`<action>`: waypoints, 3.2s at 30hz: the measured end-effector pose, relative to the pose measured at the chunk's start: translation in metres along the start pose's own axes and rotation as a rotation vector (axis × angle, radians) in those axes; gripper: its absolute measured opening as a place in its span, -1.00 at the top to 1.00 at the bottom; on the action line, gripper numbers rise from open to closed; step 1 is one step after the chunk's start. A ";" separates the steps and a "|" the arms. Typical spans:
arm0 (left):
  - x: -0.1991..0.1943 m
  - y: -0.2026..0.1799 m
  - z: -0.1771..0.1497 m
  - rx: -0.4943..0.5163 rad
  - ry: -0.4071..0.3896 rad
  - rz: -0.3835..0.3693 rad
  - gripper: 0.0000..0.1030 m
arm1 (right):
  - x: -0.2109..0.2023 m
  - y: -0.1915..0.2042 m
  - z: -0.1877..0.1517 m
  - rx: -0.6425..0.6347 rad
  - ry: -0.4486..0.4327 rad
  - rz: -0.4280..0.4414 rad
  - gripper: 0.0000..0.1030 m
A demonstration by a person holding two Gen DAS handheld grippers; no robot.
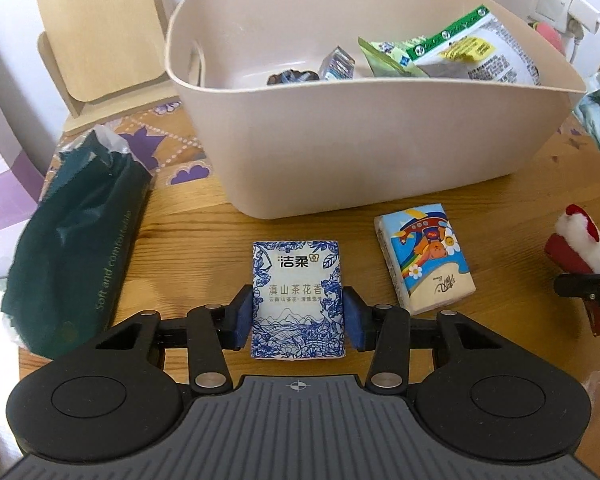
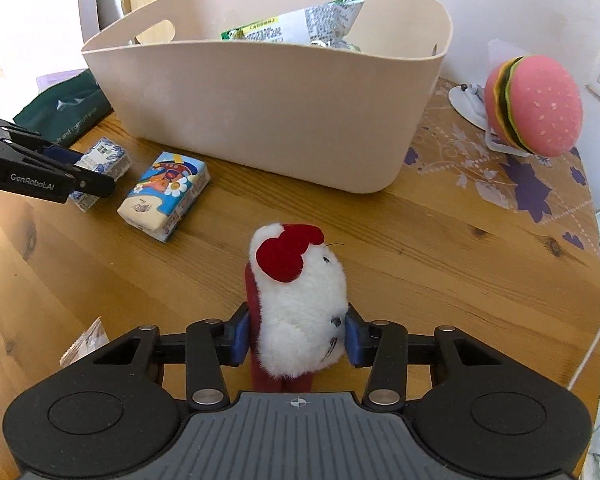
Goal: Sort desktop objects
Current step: 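Carry the plush and blue tissue pack over the basket and release both, then withdraw both tools to the table and grasp the clear plastic packet with the right tool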
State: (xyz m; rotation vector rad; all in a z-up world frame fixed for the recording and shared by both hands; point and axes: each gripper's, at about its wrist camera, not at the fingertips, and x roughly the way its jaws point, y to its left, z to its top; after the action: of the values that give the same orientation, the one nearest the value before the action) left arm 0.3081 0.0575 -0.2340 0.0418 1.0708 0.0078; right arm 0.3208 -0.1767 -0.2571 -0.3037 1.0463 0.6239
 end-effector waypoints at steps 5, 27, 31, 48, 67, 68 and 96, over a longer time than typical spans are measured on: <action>-0.019 0.005 0.002 -0.025 -0.038 0.010 0.10 | -0.016 0.002 0.002 -0.013 -0.026 0.001 0.18; -0.118 0.037 0.034 -0.126 -0.283 0.097 0.10 | -0.133 -0.013 0.055 -0.073 -0.310 -0.061 0.18; -0.130 0.036 0.051 -0.128 -0.325 0.103 0.10 | -0.145 -0.016 0.072 -0.077 -0.361 -0.078 0.18; -0.117 0.008 0.122 -0.081 -0.392 0.078 0.09 | -0.119 -0.013 0.148 -0.054 -0.404 -0.027 0.18; -0.032 -0.017 0.155 -0.014 -0.218 0.072 0.09 | -0.004 0.003 0.195 -0.035 -0.239 0.044 0.18; -0.028 -0.019 0.154 -0.008 -0.205 0.073 0.09 | 0.000 0.002 0.194 -0.029 -0.228 0.050 0.18; -0.071 -0.029 0.114 0.030 -0.243 0.072 -0.31 | -0.048 0.013 0.141 -0.163 -0.295 0.070 -0.56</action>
State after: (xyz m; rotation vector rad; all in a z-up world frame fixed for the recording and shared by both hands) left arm 0.3734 0.0231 -0.1187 0.1054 0.8263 0.0501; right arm 0.3961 -0.1099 -0.1470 -0.3069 0.7267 0.7934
